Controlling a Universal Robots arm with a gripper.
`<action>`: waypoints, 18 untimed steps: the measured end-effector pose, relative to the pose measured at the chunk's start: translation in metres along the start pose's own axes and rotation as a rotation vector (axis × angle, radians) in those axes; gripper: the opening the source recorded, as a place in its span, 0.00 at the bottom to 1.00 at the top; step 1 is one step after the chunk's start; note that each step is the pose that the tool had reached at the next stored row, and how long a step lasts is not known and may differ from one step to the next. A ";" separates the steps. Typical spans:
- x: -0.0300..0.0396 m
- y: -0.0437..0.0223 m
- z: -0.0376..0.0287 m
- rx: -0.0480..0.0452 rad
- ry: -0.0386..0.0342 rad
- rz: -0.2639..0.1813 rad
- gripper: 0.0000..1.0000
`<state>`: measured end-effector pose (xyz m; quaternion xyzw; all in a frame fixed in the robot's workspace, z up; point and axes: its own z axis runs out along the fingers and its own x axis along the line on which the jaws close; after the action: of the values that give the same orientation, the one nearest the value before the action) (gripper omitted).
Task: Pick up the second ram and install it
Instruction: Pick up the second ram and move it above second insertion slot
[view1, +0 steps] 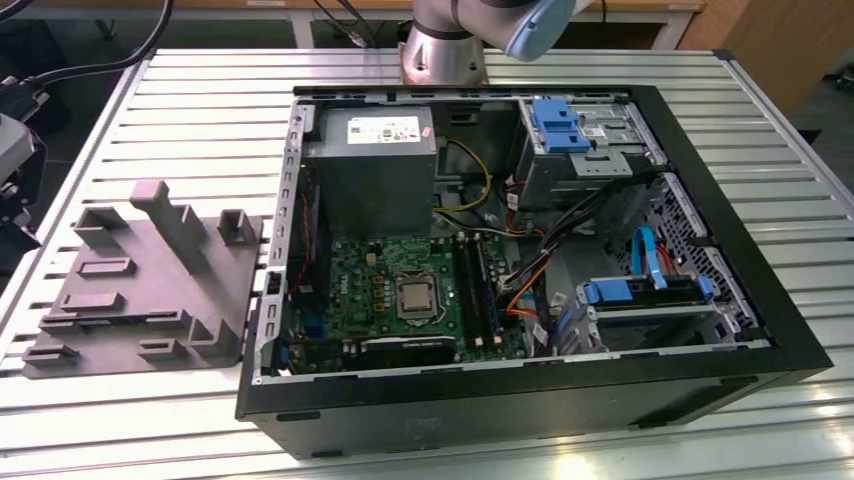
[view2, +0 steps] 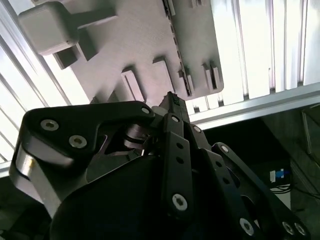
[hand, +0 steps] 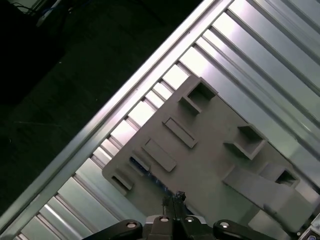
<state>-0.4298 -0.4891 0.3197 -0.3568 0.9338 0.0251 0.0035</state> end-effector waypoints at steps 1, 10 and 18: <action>0.0000 0.0000 0.0000 -0.0002 0.0004 -0.009 0.11; 0.0000 0.0000 0.0004 -0.0026 0.0047 -0.107 0.11; 0.0000 -0.0001 0.0011 -0.0054 0.0097 -0.218 0.11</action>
<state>-0.4298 -0.4891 0.3186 -0.4564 0.8894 0.0254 0.0007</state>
